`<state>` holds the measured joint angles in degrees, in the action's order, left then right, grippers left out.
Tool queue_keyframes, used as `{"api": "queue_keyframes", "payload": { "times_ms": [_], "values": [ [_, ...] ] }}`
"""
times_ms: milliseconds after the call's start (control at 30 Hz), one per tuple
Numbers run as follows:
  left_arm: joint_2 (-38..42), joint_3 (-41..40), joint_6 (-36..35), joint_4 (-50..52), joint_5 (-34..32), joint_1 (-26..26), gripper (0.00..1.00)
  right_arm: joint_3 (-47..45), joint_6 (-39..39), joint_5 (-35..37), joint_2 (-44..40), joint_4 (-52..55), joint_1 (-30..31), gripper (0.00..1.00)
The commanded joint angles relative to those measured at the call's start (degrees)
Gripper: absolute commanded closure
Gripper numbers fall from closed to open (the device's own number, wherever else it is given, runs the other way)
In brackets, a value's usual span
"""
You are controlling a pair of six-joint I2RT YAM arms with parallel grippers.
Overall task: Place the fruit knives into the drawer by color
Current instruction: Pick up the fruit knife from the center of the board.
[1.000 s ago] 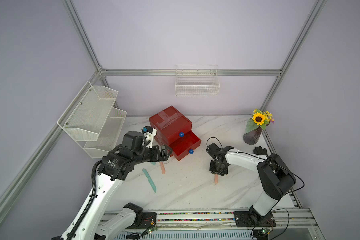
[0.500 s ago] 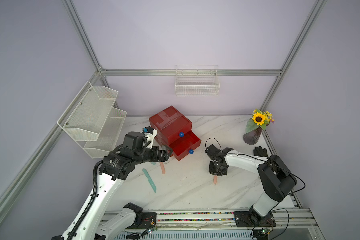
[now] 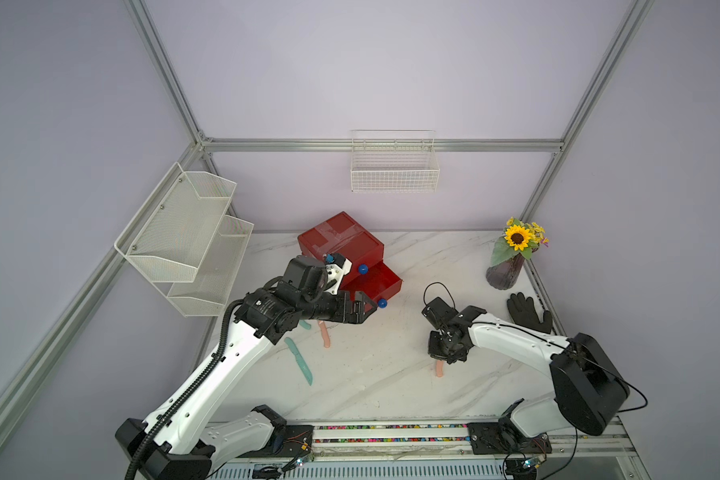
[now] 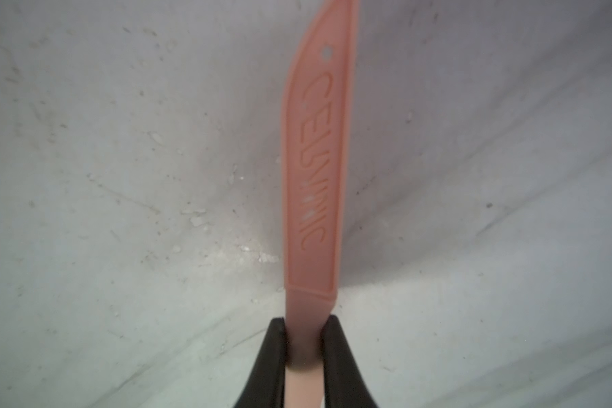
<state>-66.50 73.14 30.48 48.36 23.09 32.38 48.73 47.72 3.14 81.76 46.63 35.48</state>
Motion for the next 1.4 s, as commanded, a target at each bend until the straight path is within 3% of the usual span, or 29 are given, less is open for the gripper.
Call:
{"api": "queue_keyframes", "payload": {
  "times_ms": [0,333,733,1067,1367],
  "values": [
    [-2.41,0.18,1.43,-6.86,4.54,2.61,0.0,0.67,0.95,-0.14,-6.36,1.91,0.46,0.95],
    [-11.55,2.78,2.1,-11.36,3.84,6.95,0.0,5.68,-3.49,-3.36,-18.1,5.33,0.54,0.94],
    [-23.19,11.6,3.18,-11.6,-2.96,9.78,0.0,11.86,-4.19,-5.59,-21.69,5.8,5.13,0.94],
    [-29.89,16.42,3.88,-13.27,-0.66,9.97,0.0,14.3,-1.36,-6.15,-22.47,2.91,11.43,0.94],
    [-32.01,18.61,3.89,-13.29,0.62,10.94,0.01,15.4,-0.3,-5.6,-21.49,-2.13,13.29,0.94]
  ]
}}
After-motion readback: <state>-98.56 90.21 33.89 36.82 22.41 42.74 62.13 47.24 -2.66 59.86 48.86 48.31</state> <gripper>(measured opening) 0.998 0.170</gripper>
